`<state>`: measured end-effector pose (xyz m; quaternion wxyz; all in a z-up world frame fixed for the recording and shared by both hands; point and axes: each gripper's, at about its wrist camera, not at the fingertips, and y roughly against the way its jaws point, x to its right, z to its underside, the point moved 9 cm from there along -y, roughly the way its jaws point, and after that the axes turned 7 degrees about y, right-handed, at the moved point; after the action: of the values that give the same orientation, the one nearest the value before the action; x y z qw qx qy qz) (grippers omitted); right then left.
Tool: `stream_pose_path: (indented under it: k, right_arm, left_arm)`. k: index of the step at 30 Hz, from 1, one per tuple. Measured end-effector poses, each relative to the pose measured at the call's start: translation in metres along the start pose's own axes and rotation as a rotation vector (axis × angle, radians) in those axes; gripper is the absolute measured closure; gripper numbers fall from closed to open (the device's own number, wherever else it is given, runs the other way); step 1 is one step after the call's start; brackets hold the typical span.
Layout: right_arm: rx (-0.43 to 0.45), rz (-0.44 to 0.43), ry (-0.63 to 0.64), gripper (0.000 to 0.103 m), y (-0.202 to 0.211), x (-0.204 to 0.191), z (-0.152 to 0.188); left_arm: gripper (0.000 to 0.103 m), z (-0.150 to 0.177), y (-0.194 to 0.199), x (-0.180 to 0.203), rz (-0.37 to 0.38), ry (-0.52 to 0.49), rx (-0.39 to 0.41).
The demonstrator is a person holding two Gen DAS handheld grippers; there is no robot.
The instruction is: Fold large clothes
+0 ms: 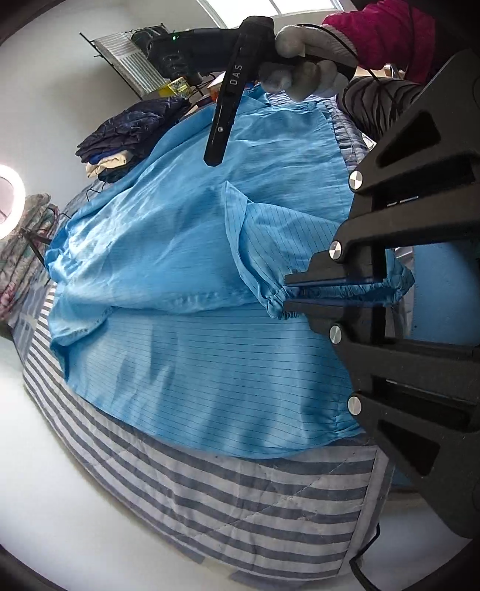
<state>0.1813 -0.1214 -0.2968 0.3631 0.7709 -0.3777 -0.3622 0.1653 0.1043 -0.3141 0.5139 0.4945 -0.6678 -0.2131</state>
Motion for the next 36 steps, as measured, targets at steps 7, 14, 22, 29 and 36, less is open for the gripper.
stream_pose_path:
  k: [7,14,22,29,36]
  right_arm:
    - [0.02,0.0,-0.022,0.061,0.011,0.008,0.001]
    - [0.02,-0.004,-0.015,0.061,0.018,0.012,-0.003]
    - [0.04,-0.004,0.073,0.059,0.029,-0.004,-0.036]
    - [0.039,0.018,0.154,0.058,0.028,-0.024,-0.063]
    - [0.022,0.026,0.225,0.057,0.022,-0.044,-0.081]
  left_arm:
    - [0.101,0.014,0.018,0.052,0.157,-0.091,-0.001]
    - [0.096,0.065,0.011,0.114,0.282,-0.256,-0.131]
    - [0.07,0.047,0.033,0.091,0.215,-0.205,-0.002]
    - [0.063,0.025,0.025,0.037,0.1,-0.032,0.032]
    - [0.056,0.038,-0.017,0.011,0.011,0.017,-0.065]
